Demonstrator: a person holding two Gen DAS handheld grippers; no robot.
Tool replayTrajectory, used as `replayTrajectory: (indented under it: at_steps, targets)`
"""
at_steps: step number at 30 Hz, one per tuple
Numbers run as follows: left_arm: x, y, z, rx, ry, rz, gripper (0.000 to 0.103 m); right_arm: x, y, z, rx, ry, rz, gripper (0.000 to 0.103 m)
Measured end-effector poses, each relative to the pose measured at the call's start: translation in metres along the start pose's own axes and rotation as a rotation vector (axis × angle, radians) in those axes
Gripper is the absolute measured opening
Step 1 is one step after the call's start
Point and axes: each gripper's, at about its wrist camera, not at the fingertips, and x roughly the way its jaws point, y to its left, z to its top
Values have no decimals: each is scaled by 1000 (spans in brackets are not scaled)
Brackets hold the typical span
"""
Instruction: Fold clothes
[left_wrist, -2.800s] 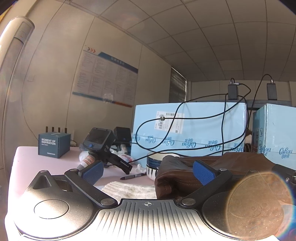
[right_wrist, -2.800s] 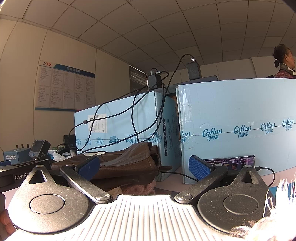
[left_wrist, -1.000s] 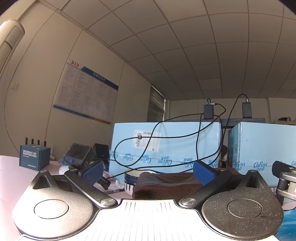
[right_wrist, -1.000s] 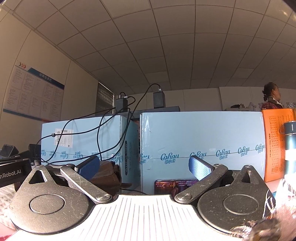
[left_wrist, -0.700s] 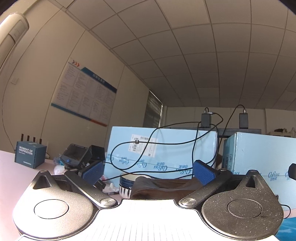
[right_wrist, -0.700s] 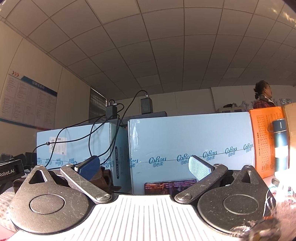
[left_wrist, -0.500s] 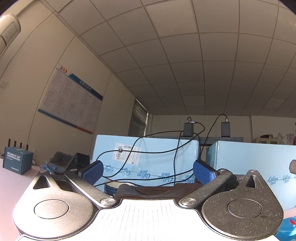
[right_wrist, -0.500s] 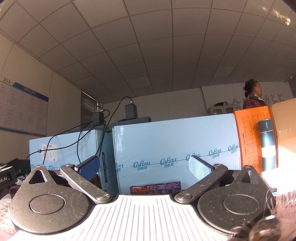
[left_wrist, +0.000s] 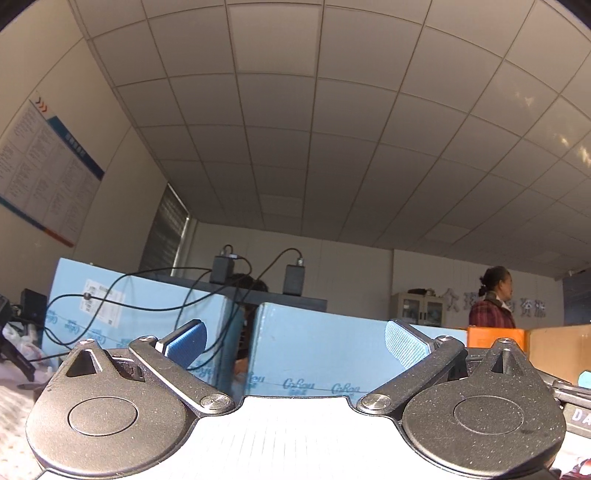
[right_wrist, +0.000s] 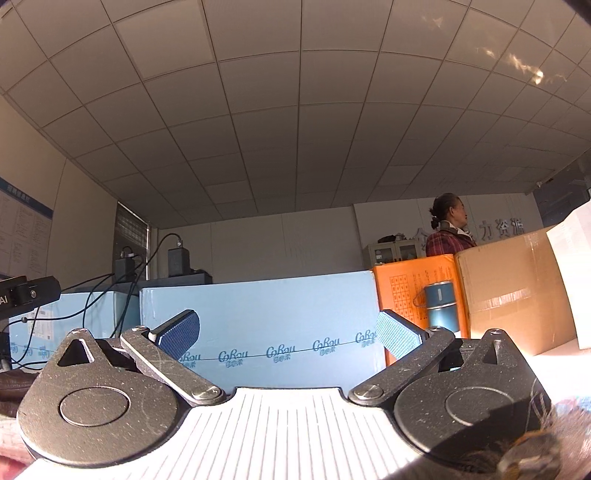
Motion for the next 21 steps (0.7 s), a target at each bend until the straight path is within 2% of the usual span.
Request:
replayTrajectory:
  at_steps: [5,13,18,21]
  targets:
    - [28,-46,-4,-74,78,-183,103,-6,-47,5,-23,-2,-83,103]
    - [71,-133,-36,-260,398,-454,103,-17,-112,6,-88,30,-229,103]
    - [103,-191,-45,-314,539,-526,103,-20,-149,3,-165,86,-310,103]
    - [120,-215,-55,-425,610,-541,103,-16,-166,2,-214,135,-360,103]
